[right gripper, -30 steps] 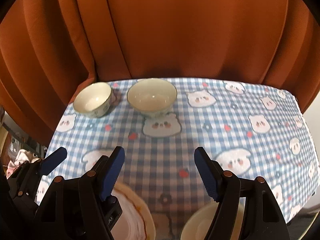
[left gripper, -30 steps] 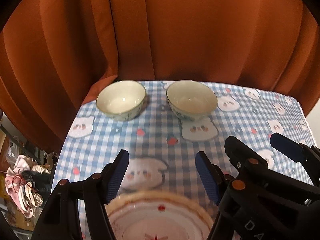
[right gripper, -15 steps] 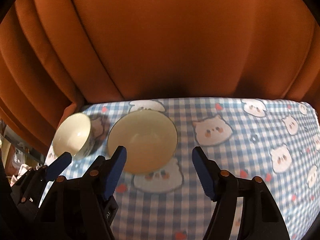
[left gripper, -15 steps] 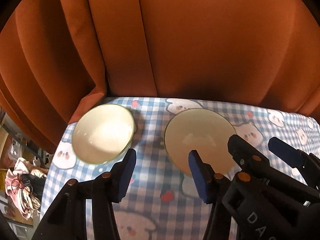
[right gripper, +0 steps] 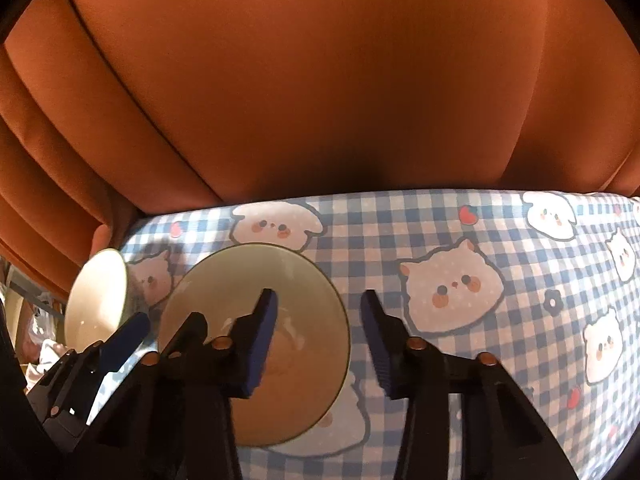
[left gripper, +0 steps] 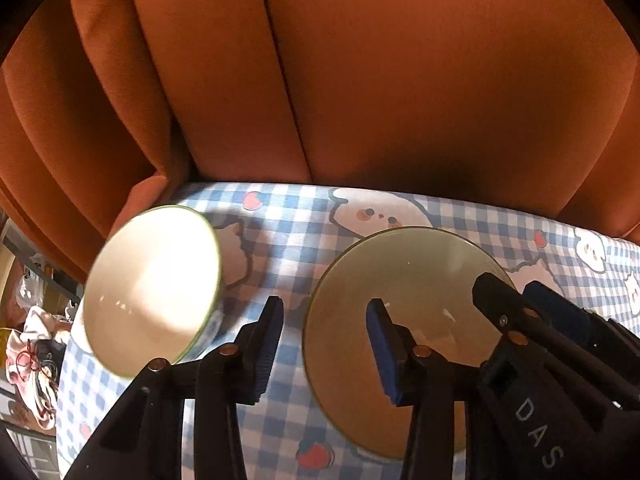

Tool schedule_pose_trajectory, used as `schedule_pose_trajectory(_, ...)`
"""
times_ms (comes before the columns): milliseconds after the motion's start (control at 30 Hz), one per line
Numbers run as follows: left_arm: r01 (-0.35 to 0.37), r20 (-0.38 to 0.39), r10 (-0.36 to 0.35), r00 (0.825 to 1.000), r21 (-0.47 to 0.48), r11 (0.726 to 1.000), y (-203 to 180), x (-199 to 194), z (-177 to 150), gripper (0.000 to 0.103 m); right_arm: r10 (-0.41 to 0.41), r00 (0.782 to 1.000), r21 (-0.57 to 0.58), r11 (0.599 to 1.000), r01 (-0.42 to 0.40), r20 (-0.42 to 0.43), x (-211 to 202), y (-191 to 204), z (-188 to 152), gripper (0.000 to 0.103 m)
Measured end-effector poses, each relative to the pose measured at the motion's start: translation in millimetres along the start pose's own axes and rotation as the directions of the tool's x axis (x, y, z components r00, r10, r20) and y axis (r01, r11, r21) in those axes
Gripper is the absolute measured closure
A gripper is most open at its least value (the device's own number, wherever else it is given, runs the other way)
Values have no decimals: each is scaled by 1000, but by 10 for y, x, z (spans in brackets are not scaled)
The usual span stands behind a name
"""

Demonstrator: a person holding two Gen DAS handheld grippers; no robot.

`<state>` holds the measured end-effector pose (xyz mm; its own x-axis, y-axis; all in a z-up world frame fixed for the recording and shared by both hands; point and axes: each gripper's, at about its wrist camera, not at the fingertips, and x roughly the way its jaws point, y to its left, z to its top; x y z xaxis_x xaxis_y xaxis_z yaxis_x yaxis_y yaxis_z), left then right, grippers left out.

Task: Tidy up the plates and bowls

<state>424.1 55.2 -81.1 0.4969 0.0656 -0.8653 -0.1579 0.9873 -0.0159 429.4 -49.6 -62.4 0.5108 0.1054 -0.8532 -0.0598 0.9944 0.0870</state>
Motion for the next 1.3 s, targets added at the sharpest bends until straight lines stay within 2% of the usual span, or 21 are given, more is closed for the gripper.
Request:
schedule_pose_trajectory(33,4,-10,-4,1000,-4,1000,-13,42,-1,65,4,1000,4,1000,-4,-8,46,-23,19,61)
schedule_pose_trajectory(67,7,-17,-7,1000,-7,1000,-24,72,-3,66,9,1000,8,1000,-8,-15,82,-45,37,65)
schedule_pose_trajectory(133,5,-25,-5,1000,-3,1000,-48,122,-12,75,18,999,10,1000,-18,-34,156,-66,70,73)
schedule_pose_trajectory(267,-18,-12,18,1000,21,1000,-108,153,-14,77,7,1000,-12,1000,-7,-27,219,-78,115,81)
schedule_pose_trajectory(533,-9,-8,10,1000,14,1000,-109,188,-1,78,-1,1000,-19,1000,0,-24,282,-83,141,81)
schedule_pose_trajectory(800,18,-35,-18,999,13,1000,-121,140,-33,78,-12,999,-16,1000,12,-41,217,-102,107,81)
schedule_pose_trajectory(1100,53,7,-53,999,34,998,-122,-272,-133,78,-40,999,10,999,40,-6,-190,-142,0,80)
schedule_pose_trajectory(1300,111,50,-115,992,73,991,-87,-698,-265,78,-80,996,39,996,79,36,-621,-132,-149,80)
